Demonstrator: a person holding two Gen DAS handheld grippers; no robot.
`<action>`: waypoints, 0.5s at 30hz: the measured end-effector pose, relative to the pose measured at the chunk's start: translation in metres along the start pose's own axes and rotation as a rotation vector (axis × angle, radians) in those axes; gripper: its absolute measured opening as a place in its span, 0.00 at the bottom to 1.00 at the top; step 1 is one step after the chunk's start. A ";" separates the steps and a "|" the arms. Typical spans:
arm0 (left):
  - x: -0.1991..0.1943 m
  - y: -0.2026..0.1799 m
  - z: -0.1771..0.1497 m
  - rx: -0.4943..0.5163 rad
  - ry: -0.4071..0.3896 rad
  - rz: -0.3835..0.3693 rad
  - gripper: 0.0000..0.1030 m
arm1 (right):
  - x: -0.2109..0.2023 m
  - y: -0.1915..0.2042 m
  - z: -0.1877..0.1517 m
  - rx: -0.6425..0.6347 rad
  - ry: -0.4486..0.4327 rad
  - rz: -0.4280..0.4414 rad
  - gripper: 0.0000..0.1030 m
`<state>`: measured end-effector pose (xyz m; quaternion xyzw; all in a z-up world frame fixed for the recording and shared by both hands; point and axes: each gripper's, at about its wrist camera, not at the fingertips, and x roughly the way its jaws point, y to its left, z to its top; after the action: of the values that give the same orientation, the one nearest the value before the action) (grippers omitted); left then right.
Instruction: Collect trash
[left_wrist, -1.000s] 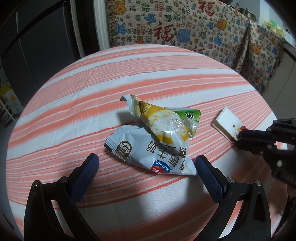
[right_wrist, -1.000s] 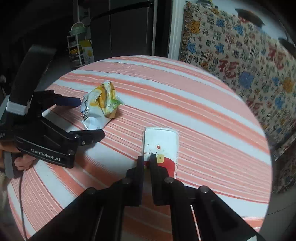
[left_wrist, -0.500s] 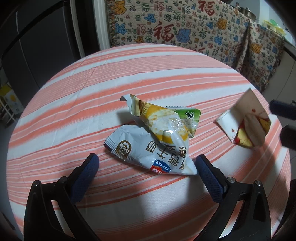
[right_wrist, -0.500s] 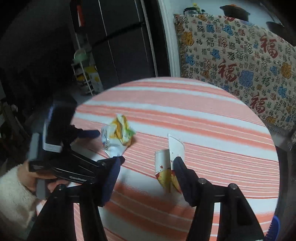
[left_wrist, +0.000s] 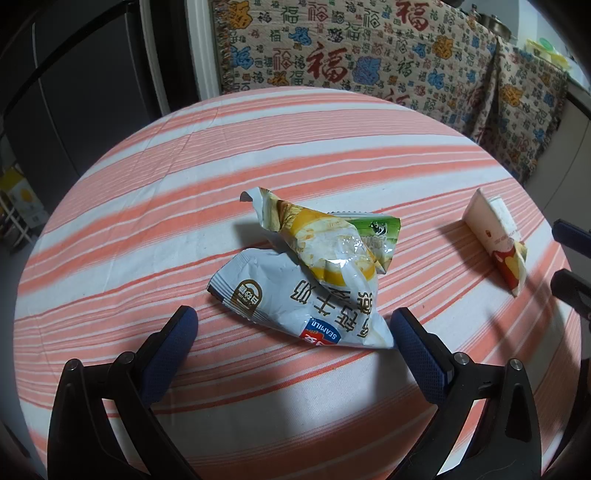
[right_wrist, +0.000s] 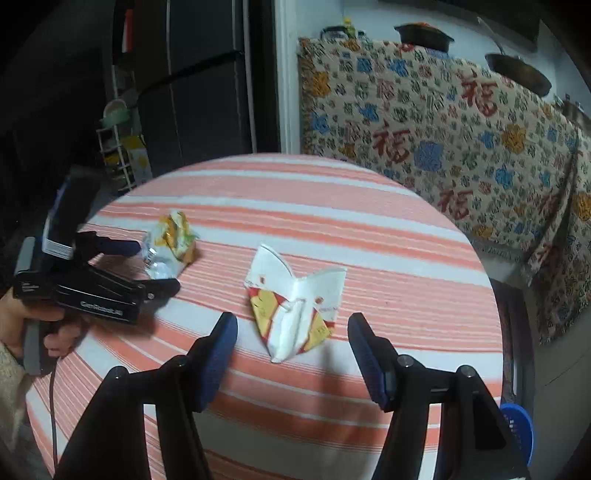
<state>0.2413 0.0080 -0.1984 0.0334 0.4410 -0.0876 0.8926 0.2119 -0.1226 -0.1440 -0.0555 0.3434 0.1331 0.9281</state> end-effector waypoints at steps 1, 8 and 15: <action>0.000 0.001 0.000 -0.001 0.000 -0.001 1.00 | 0.000 0.005 0.003 -0.026 -0.004 0.004 0.62; 0.001 0.001 0.007 0.011 -0.005 -0.044 0.98 | 0.034 0.032 0.011 -0.109 0.051 -0.042 0.31; -0.005 0.003 0.014 -0.015 -0.035 -0.117 0.37 | 0.021 0.000 0.020 0.080 0.054 0.012 0.08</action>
<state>0.2501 0.0096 -0.1862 -0.0004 0.4273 -0.1367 0.8937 0.2398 -0.1143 -0.1428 -0.0198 0.3739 0.1235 0.9190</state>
